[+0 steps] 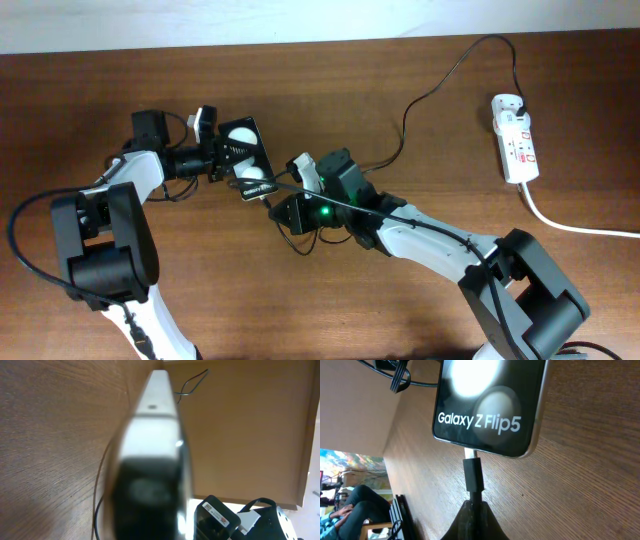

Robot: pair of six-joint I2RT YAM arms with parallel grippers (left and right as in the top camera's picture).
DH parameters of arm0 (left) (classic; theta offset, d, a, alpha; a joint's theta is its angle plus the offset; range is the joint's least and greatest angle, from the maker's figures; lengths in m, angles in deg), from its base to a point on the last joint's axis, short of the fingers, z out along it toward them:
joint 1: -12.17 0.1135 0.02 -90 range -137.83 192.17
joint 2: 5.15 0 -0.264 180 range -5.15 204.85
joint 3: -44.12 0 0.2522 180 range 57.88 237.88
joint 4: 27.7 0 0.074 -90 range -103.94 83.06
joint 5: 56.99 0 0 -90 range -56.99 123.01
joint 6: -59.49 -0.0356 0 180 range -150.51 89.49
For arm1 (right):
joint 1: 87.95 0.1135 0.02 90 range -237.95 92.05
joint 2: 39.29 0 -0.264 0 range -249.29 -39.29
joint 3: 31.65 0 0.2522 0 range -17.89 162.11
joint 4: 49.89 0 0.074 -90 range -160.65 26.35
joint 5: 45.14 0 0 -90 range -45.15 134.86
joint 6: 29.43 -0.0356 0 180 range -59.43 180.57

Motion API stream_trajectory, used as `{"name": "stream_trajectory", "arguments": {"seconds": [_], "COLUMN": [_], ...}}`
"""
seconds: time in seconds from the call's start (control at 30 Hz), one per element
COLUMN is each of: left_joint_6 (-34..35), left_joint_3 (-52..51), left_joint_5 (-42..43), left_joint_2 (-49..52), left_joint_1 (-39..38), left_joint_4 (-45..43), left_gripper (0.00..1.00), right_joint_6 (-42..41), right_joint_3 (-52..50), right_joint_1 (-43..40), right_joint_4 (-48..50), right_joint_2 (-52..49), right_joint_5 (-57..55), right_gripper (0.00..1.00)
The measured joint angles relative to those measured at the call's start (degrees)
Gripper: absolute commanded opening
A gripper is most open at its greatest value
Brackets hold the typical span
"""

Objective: Plug charger to phone and switch on socket
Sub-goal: 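Push the cable plug into the phone's bottom port with the right gripper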

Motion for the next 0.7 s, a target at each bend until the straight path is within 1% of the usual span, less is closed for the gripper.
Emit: {"name": "stream_trajectory", "arguments": {"seconds": [0.27,0.43,0.7], "left_joint_6": [0.0,0.0,-0.02], "left_joint_3": [0.0,0.0,0.02], "left_joint_5": [-0.04,-0.31,-1.62], "left_joint_2": [0.0,0.0,0.0], "left_joint_1": [0.0,0.02,0.28], "left_joint_4": [0.0,-0.2,-0.5], "left_gripper": [0.0,0.0,0.0], "right_joint_6": [-0.48,-2.14,-3.63], "right_joint_3": [0.0,0.0,-0.35], "right_joint_1": [0.0,0.37,5.22], "right_joint_4": [0.0,-0.02,1.6], "right_joint_2": [0.0,-0.02,-0.02], "right_joint_5": [0.0,-1.55,-13.38], "right_gripper": [0.04,0.04,0.04]}}
